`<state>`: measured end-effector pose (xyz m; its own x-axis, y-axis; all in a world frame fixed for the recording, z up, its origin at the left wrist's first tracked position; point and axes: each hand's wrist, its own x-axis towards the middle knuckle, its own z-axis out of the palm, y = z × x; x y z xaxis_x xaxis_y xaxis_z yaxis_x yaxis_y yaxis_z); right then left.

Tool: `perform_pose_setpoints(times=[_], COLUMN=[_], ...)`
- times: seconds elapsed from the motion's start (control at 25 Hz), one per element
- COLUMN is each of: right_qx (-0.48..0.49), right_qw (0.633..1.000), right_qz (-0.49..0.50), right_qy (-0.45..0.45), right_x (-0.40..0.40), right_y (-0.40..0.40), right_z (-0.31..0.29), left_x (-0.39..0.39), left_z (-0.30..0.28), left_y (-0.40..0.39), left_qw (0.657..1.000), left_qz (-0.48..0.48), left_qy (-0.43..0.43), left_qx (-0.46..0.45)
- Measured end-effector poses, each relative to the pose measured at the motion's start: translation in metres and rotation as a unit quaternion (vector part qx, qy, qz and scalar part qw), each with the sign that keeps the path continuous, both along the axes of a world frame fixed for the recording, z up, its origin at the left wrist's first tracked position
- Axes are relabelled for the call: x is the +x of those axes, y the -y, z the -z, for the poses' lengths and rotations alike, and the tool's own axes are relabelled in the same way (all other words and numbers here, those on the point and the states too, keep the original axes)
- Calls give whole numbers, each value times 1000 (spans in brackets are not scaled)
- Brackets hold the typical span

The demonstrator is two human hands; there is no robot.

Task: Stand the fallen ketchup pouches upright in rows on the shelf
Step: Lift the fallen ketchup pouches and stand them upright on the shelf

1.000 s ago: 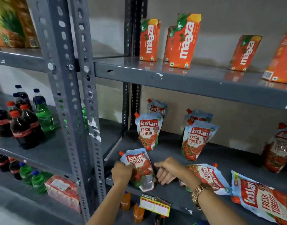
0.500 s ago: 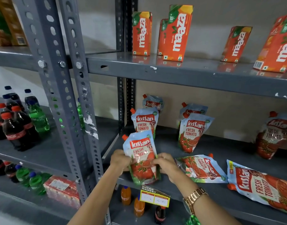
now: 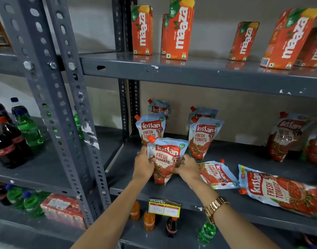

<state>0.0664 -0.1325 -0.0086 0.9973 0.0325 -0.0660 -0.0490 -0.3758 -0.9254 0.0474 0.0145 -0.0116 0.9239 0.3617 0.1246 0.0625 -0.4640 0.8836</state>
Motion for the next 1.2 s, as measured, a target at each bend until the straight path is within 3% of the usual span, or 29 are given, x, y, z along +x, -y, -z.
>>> perform_pose_setpoints(times=[0.2, 0.36, 0.6, 0.68, 0.84, 1.08, 1.2], right_qx=[59, 23, -7, -11, 71, 141, 169], right_qw=[984, 965, 951, 953, 954, 951, 947], right_qz=[147, 251, 308, 295, 249, 177, 164], right_qy=[80, 73, -4, -63, -150, -212, -220], right_x=[-7, -14, -21, -22, -31, -30, -30], right_y=[26, 56, 95, 107, 122, 134, 138], right_z=[-9, -1, 25, 36, 41, 38, 38], left_x=[-28, -35, -28, -20, 5, 26, 17], left_z=[-12, -14, -8, -1, 11, -1, -7], left_y=[24, 47, 93, 111, 130, 134, 131], left_qw=[991, 990, 973, 969, 954, 953, 933], left_qz=[-117, -65, 69, 112, 193, 164, 186], left_qy=[65, 119, 179, 123, -93, -248, -309], left_qx=[-10, 28, 130, 181, 212, 60, 12])
